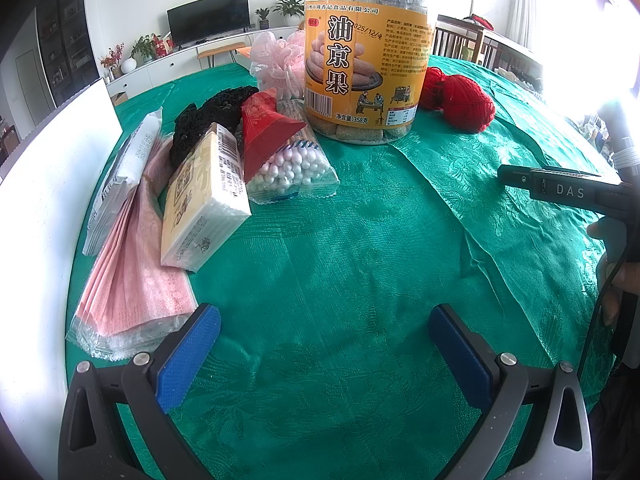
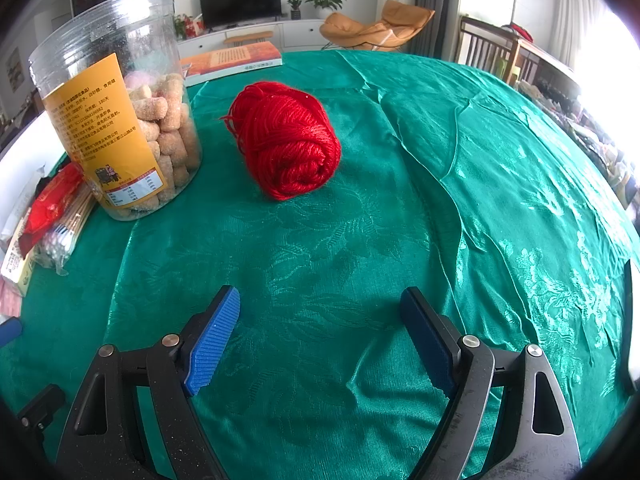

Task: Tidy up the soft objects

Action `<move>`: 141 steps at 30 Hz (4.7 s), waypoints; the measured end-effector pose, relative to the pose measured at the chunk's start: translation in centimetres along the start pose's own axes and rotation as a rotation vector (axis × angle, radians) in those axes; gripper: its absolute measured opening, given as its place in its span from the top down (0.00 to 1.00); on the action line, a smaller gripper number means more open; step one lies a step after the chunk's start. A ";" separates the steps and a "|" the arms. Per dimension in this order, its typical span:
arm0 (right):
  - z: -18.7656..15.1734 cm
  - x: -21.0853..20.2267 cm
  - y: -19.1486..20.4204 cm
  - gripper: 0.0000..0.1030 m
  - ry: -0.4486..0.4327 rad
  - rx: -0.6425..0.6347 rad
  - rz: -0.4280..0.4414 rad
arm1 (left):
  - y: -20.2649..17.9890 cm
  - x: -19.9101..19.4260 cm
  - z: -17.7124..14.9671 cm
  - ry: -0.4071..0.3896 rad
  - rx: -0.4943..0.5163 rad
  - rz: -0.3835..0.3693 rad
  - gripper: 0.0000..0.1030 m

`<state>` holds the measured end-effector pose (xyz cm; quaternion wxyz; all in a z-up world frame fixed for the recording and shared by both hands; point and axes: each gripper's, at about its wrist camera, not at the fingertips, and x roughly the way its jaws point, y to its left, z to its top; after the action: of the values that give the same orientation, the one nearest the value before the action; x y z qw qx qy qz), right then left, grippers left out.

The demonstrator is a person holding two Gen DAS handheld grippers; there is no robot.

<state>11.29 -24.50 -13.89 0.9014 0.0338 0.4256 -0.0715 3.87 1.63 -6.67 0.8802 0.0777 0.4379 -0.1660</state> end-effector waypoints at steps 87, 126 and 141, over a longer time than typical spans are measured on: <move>4.0 -13.8 28.1 0.25 0.105 -0.270 0.827 | 30.7 -21.5 -1.9 -0.136 -0.608 0.229 0.08; -0.2 0.4 0.0 0.15 0.003 0.101 -0.083 | -2.0 6.5 4.5 0.008 -0.014 0.004 0.00; -0.2 0.4 0.1 0.15 0.003 0.101 -0.083 | -1.9 6.5 4.7 0.009 -0.014 0.004 0.00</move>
<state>11.35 -24.45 -14.32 0.8942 0.0616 0.4239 -0.1300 10.28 -2.92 -9.00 0.8790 0.0731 0.4430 -0.1606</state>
